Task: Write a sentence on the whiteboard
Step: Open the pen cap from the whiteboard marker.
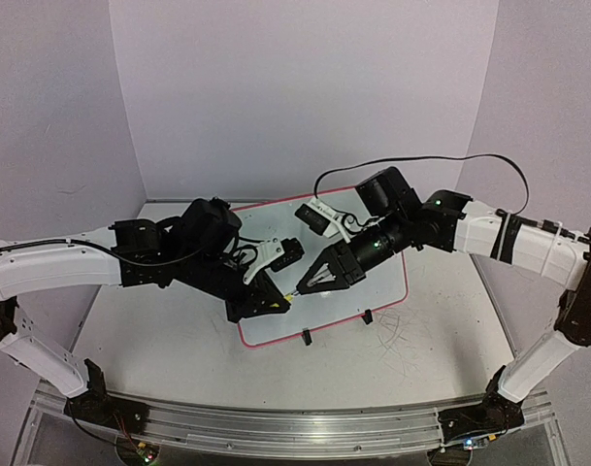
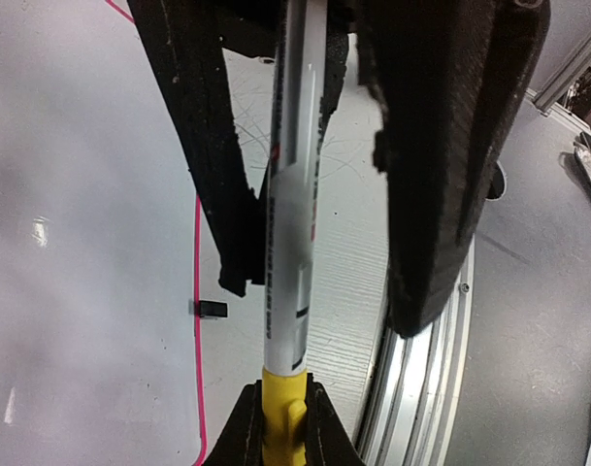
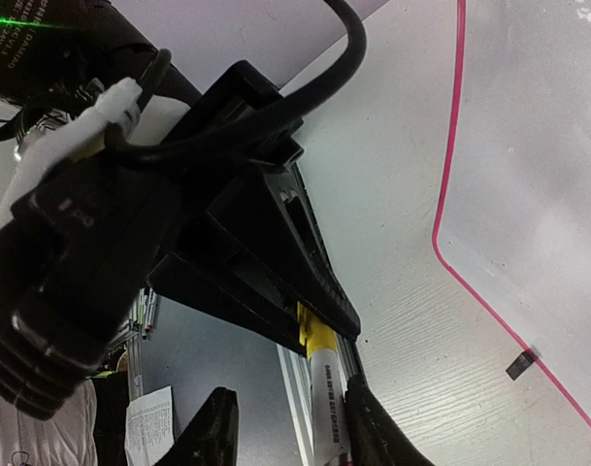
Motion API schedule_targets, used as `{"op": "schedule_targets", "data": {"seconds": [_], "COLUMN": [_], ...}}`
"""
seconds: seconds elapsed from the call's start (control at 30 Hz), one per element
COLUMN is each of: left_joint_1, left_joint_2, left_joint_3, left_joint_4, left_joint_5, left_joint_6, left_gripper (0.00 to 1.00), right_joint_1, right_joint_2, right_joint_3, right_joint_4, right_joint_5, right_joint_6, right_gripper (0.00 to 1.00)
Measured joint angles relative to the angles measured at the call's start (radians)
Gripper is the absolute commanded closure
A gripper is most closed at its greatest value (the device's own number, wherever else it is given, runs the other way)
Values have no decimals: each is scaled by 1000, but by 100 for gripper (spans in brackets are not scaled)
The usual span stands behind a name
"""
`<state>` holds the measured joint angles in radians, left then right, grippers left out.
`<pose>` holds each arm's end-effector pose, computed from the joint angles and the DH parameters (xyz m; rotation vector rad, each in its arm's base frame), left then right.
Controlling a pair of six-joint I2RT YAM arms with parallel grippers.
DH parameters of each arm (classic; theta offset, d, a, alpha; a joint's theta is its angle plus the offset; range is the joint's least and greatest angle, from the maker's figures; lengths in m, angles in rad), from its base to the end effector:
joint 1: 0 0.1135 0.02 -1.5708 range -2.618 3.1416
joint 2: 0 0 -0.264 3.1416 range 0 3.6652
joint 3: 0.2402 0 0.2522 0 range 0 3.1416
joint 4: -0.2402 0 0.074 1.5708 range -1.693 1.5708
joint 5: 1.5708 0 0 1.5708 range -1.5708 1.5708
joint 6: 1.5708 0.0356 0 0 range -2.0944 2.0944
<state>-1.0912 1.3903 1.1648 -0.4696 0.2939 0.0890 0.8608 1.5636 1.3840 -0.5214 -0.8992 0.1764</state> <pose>0.1329 -0.2778 0.3077 1.4572 1.8804 -0.8418 0.2027 0.2785 0.3308 -1.2944 2.0522 1.5374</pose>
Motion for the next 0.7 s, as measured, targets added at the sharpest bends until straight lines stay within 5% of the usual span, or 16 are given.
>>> {"op": "schedule_targets", "data": {"seconds": [0.47, 0.7], "left_joint_1": [-1, -1], "left_joint_2": [0, -2], "left_joint_3": [0, 0], "left_joint_4": [-21, -28], "left_joint_5": [7, -6], "left_joint_6": [16, 16], "left_gripper": [100, 100], "right_joint_1": [-1, -1], "right_joint_2": [31, 35], "right_joint_3": [13, 13], "right_joint_4": [-33, -33], "right_joint_5": [-14, -16], "right_joint_6": [-41, -46], "right_gripper": [78, 68]}}
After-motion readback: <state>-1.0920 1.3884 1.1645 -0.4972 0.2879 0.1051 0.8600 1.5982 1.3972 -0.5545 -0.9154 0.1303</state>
